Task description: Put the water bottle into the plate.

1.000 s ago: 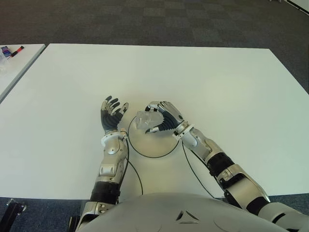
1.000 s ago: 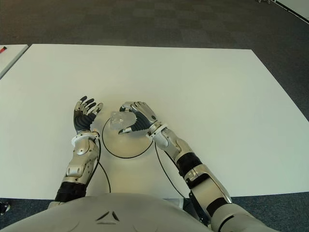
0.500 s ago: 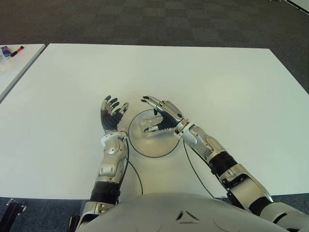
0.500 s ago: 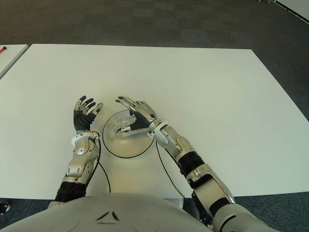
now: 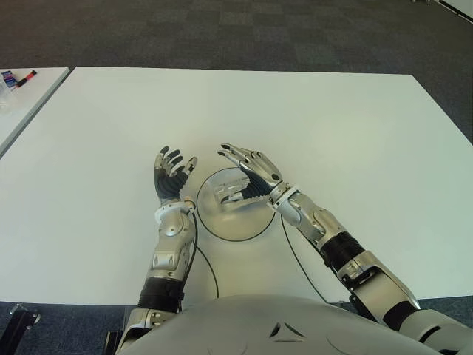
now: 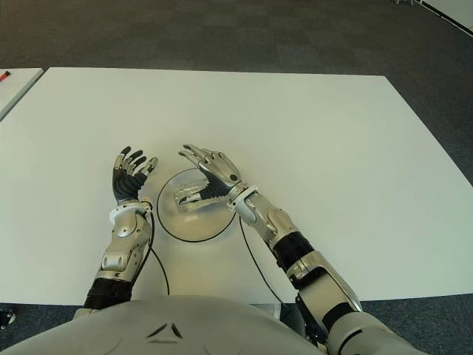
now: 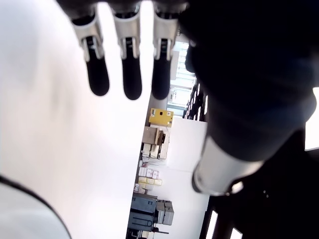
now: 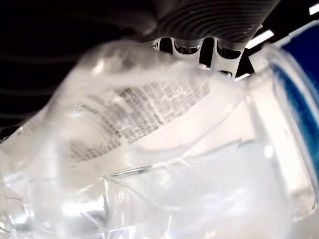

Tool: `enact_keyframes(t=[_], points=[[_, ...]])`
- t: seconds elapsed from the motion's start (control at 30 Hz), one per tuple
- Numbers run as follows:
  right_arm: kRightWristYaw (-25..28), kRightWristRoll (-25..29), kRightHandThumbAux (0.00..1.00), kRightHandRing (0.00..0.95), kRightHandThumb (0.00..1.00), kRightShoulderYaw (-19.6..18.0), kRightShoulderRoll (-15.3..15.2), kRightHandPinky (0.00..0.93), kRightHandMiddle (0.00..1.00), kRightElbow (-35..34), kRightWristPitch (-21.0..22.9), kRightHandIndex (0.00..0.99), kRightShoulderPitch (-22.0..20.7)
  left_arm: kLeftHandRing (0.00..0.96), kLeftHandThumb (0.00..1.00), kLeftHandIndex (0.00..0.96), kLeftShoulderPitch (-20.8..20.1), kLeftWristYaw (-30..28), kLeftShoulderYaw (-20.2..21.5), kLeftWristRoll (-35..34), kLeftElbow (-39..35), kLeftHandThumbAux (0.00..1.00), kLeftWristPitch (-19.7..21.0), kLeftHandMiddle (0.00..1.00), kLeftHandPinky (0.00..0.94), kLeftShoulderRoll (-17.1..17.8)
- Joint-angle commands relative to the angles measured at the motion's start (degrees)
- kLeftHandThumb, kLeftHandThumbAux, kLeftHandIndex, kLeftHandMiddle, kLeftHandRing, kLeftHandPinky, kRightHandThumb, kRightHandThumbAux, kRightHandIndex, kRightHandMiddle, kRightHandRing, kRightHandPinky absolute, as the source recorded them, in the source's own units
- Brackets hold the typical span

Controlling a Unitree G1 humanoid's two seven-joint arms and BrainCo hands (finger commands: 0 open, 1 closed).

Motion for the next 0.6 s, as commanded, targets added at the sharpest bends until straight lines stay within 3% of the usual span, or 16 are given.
enact_keyframes(t=[0.03, 0.6], points=[[-0.20, -0.72, 0.354, 0.000, 0.088, 0.46, -0.60, 0.000, 0.000, -0.25, 1.65, 0.000, 0.68, 0.260, 0.090, 0.153, 0.41, 0.45, -0.53, 0.10, 0.45, 0.882, 0.51, 0.252, 0.279, -6.55], [0.34, 0.24, 0.356, 0.000, 0.044, 0.63, -0.56, 0.000, 0.000, -0.69, 2.82, 0.000, 1.09, 0.276, 0.100, 0.177, 0.45, 0.66, -0.47, 0.06, 0.02, 0.875, 0.81, 0.265, 0.295, -6.61]])
